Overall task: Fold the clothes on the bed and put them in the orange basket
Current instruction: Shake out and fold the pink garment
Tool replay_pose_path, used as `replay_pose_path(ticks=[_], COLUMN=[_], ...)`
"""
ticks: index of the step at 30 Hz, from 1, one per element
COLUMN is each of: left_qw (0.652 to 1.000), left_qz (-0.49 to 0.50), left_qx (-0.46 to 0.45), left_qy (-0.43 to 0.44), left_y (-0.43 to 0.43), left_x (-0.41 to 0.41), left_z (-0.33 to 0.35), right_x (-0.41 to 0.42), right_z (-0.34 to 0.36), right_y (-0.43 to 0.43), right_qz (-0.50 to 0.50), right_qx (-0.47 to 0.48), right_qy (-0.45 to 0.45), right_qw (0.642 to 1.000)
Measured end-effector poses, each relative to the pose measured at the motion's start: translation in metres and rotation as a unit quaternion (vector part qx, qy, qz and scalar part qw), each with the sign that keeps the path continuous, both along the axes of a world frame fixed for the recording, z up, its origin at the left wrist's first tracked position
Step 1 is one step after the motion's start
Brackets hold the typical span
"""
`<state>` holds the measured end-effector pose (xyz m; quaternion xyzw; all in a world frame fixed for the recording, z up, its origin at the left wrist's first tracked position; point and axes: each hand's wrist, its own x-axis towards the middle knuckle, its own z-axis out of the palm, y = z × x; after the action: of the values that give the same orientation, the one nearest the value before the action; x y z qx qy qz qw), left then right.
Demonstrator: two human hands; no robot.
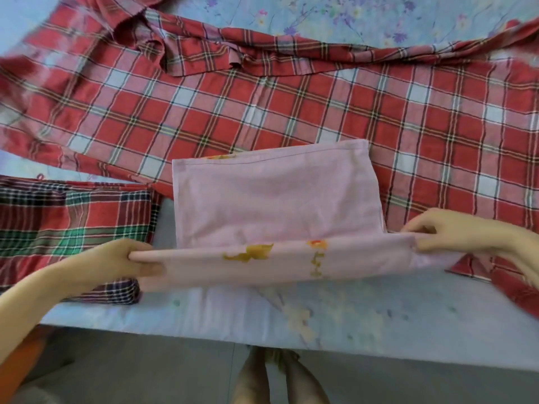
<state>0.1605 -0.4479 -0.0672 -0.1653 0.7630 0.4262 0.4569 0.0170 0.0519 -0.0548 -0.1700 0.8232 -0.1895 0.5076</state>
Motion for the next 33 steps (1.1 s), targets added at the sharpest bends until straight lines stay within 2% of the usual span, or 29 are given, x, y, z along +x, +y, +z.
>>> replay_pose_path(ticks=[2, 4, 6, 8, 10, 14, 17, 21, 23, 25, 27, 30, 33], left_qw=[0.975, 0.935, 0.907, 0.882, 0.863, 0.846, 0.837, 0.826, 0.824, 0.805, 0.812, 0.859, 0.869], left_qz=[0.205, 0.327, 0.38, 0.42, 0.444, 0.446, 0.427, 0.359, 0.28, 0.14, 0.008, -0.102, -0.153], left_qx=[0.021, 0.017, -0.005, -0.044, -0.089, -0.159, -0.255, -0.371, -0.417, -0.455, -0.421, -0.354, -0.36], left_qy=[0.08, 0.136, 0.181, 0.209, 0.224, 0.245, 0.23, 0.225, 0.261, 0.354, 0.405, 0.357, 0.304], left_y=[0.0, 0.004, 0.007, 0.008, 0.012, 0.019, 0.022, 0.035, 0.053, 0.076, 0.103, 0.141, 0.153], left_x=[-0.019, -0.046, -0.071, -0.096, -0.116, -0.142, -0.144, -0.116, -0.091, -0.068, -0.052, -0.045, -0.046], left_z=[-0.009, -0.027, -0.049, -0.07, -0.086, -0.127, -0.15, -0.149, -0.147, -0.146, -0.151, -0.167, -0.182], right_x=[-0.026, -0.054, -0.082, -0.109, -0.128, -0.149, -0.147, -0.108, -0.08, -0.055, -0.04, -0.04, -0.044], right_z=[-0.006, -0.024, -0.049, -0.073, -0.093, -0.131, -0.155, -0.152, -0.15, -0.157, -0.16, -0.151, -0.123], right_y=[-0.008, -0.023, -0.038, -0.056, -0.072, -0.089, -0.092, -0.082, -0.069, -0.052, -0.041, -0.033, -0.035], right_qz=[-0.1, -0.229, -0.303, -0.325, -0.322, -0.297, -0.319, -0.423, -0.449, -0.452, -0.463, -0.522, -0.506], right_qx=[-0.037, -0.061, -0.063, -0.05, -0.01, 0.066, 0.097, 0.131, 0.155, 0.159, 0.131, 0.028, -0.057], right_qy=[0.117, 0.202, 0.262, 0.299, 0.318, 0.324, 0.318, 0.336, 0.279, 0.22, 0.181, 0.101, 0.044], right_qw=[0.987, 0.95, 0.914, 0.896, 0.892, 0.896, 0.887, 0.831, 0.835, 0.85, 0.858, 0.847, 0.859])
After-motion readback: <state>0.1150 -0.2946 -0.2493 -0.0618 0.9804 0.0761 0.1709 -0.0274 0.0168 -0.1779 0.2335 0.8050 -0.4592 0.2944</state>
